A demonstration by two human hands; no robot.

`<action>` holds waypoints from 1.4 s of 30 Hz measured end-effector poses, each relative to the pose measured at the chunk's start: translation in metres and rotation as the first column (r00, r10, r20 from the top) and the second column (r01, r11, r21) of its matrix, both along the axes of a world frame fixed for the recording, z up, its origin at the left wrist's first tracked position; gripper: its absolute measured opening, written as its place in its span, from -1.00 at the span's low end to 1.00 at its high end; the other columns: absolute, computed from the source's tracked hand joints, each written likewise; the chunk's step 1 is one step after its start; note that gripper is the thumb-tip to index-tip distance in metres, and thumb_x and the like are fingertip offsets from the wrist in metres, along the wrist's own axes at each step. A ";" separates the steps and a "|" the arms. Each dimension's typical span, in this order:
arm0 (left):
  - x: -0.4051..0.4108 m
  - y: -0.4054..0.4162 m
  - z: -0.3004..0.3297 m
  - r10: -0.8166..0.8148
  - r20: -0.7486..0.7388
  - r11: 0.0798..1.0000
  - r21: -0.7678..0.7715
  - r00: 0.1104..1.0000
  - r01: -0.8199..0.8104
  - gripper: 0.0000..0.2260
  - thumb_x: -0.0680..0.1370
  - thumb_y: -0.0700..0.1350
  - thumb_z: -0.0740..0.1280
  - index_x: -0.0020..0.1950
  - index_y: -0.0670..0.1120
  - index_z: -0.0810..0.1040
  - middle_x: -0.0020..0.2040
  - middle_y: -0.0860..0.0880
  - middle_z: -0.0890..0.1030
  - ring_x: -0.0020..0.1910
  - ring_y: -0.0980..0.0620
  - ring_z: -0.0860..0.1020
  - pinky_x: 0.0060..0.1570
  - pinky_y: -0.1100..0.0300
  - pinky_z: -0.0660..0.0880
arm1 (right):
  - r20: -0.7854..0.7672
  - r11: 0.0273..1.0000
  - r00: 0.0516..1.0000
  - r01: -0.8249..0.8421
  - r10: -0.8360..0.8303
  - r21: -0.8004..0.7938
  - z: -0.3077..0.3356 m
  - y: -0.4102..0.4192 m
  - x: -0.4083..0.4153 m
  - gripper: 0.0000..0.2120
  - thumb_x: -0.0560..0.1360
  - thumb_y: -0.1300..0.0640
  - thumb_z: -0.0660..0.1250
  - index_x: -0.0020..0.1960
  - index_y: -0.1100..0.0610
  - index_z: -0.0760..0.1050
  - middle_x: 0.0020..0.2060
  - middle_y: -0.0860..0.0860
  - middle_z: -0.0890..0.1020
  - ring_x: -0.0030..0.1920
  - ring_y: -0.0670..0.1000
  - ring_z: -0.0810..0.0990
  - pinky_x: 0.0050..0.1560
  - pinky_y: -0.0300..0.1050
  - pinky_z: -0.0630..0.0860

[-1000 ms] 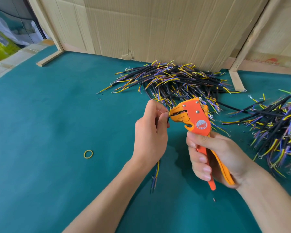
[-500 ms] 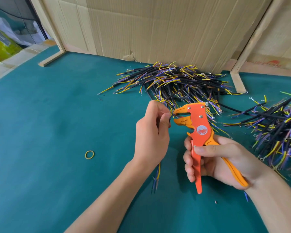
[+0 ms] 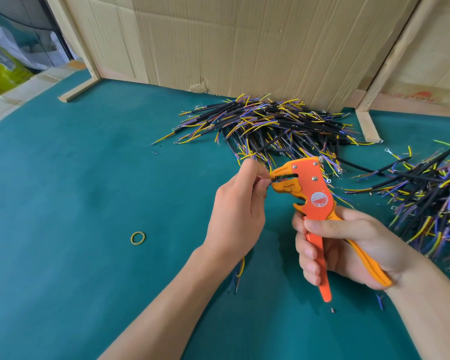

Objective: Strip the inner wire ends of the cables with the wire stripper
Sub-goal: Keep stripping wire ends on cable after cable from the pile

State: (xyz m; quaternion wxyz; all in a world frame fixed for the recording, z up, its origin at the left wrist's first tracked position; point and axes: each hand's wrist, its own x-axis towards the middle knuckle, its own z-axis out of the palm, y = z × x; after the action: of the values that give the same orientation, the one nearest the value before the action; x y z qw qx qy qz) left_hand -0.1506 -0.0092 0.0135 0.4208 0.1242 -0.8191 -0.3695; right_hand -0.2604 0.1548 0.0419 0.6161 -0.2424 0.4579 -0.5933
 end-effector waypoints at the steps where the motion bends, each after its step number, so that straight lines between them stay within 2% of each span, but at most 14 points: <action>1: 0.000 0.000 0.000 -0.001 0.005 1.000 -0.009 1.000 0.001 -0.89 0.67 -0.22 0.22 0.00 -0.03 0.37 -0.21 0.08 0.47 -0.31 -0.04 0.39 -0.29 0.17 0.39 | 0.002 1.000 1.000 0.002 -0.002 0.002 0.000 0.000 0.000 -0.68 0.41 0.11 0.58 -0.05 0.20 0.48 -0.31 0.23 0.48 -0.36 0.19 0.51 -0.29 0.07 0.53; 5: 0.001 0.001 0.000 0.000 0.042 1.000 -0.031 0.999 0.001 -0.89 0.66 -0.20 0.19 -0.02 -0.02 0.32 -0.22 0.05 0.47 -0.29 -0.10 0.40 -0.28 0.03 0.44 | 0.003 1.000 1.000 0.000 0.000 0.008 -0.001 -0.001 0.002 -0.66 0.40 0.08 0.60 -0.05 0.19 0.49 -0.31 0.23 0.48 -0.36 0.20 0.51 -0.31 0.09 0.52; 8: 0.004 0.002 0.002 0.009 0.100 0.999 -0.036 0.995 -0.005 -0.80 0.60 -0.29 0.18 -0.03 0.01 0.27 -0.22 -0.05 0.51 -0.27 -0.20 0.42 -0.28 -0.14 0.47 | -0.002 1.000 1.000 0.010 -0.010 0.015 -0.001 -0.002 0.003 -0.65 0.37 0.07 0.61 -0.07 0.20 0.50 -0.33 0.23 0.48 -0.38 0.19 0.50 -0.33 0.10 0.52; 11: 0.006 0.004 0.004 0.004 0.122 0.999 -0.048 0.992 0.002 -0.86 0.63 -0.20 0.13 -0.02 0.03 0.25 -0.22 -0.08 0.52 -0.27 -0.22 0.43 -0.27 -0.17 0.48 | -0.001 1.000 1.000 0.019 -0.019 0.022 -0.001 -0.002 0.004 -0.64 0.37 0.05 0.62 -0.09 0.20 0.49 -0.33 0.23 0.47 -0.39 0.19 0.49 -0.35 0.09 0.51; 13: 0.007 0.005 0.005 0.010 0.130 0.998 -0.067 0.991 -0.002 -0.89 0.64 -0.16 0.11 -0.02 0.04 0.23 -0.21 -0.09 0.53 -0.27 -0.23 0.44 -0.26 -0.16 0.48 | 0.005 1.000 1.000 0.020 -0.020 0.021 -0.001 -0.002 0.005 -0.63 0.37 0.05 0.62 -0.09 0.21 0.49 -0.34 0.23 0.47 -0.40 0.18 0.49 -0.34 0.08 0.51; 24: 0.006 0.006 0.002 0.059 0.156 0.996 -0.076 0.986 -0.048 -0.84 0.61 -0.21 0.10 0.00 0.05 0.20 -0.20 -0.05 0.54 -0.29 -0.14 0.41 -0.30 -0.03 0.41 | 0.005 0.997 0.998 0.062 -0.062 0.046 0.001 -0.006 0.013 -0.71 0.39 0.04 0.55 -0.20 0.19 0.50 -0.40 0.17 0.42 -0.48 0.13 0.44 -0.43 -0.02 0.46; 30: 0.004 0.006 -0.002 0.067 0.140 0.998 -0.022 0.988 -0.064 -0.91 0.63 -0.13 0.07 0.01 0.07 0.22 -0.20 0.01 0.54 -0.29 -0.13 0.44 -0.34 -0.03 0.47 | -0.048 0.983 0.985 0.169 -0.166 0.076 0.002 -0.011 0.018 -0.71 0.39 0.00 0.48 -0.30 0.14 0.46 -0.49 0.10 0.32 -0.63 0.03 0.32 -0.56 -0.20 0.35; 33: 0.002 0.006 -0.004 0.082 0.106 0.996 0.010 0.991 -0.084 -0.92 0.65 -0.09 0.08 0.01 0.10 0.24 -0.23 0.13 0.51 -0.29 0.05 0.44 -0.31 0.06 0.41 | -0.032 0.983 0.985 0.171 -0.169 0.072 0.004 -0.012 0.019 -0.74 0.39 0.02 0.46 -0.30 0.14 0.46 -0.49 0.10 0.34 -0.62 0.04 0.33 -0.55 -0.18 0.36; 38: 0.000 0.008 -0.001 0.038 0.016 0.995 0.087 0.999 -0.039 -0.88 0.68 -0.15 0.16 0.00 0.05 0.30 -0.25 0.06 0.56 -0.28 0.03 0.48 -0.28 0.26 0.39 | -0.013 0.986 0.987 0.161 -0.160 0.039 0.003 -0.012 0.019 -0.79 0.45 0.11 0.42 -0.29 0.16 0.49 -0.44 0.14 0.40 -0.54 0.09 0.39 -0.47 -0.10 0.40; 42: -0.001 0.006 0.000 0.038 -0.003 0.990 0.139 0.999 -0.038 -0.83 0.68 -0.22 0.19 -0.01 0.03 0.31 -0.25 0.01 0.59 -0.27 0.05 0.51 -0.28 0.34 0.38 | 0.002 0.997 0.997 0.073 -0.073 0.000 0.002 -0.007 0.015 -0.79 0.44 0.13 0.49 -0.13 0.21 0.50 -0.35 0.21 0.46 -0.43 0.16 0.47 -0.37 0.02 0.49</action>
State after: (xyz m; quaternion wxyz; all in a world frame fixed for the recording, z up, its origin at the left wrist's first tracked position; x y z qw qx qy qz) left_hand -0.1511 -0.0034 0.0140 0.4203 0.1679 -0.7877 -0.4179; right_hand -0.2454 0.1475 0.0442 0.5944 -0.2250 0.4658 -0.6157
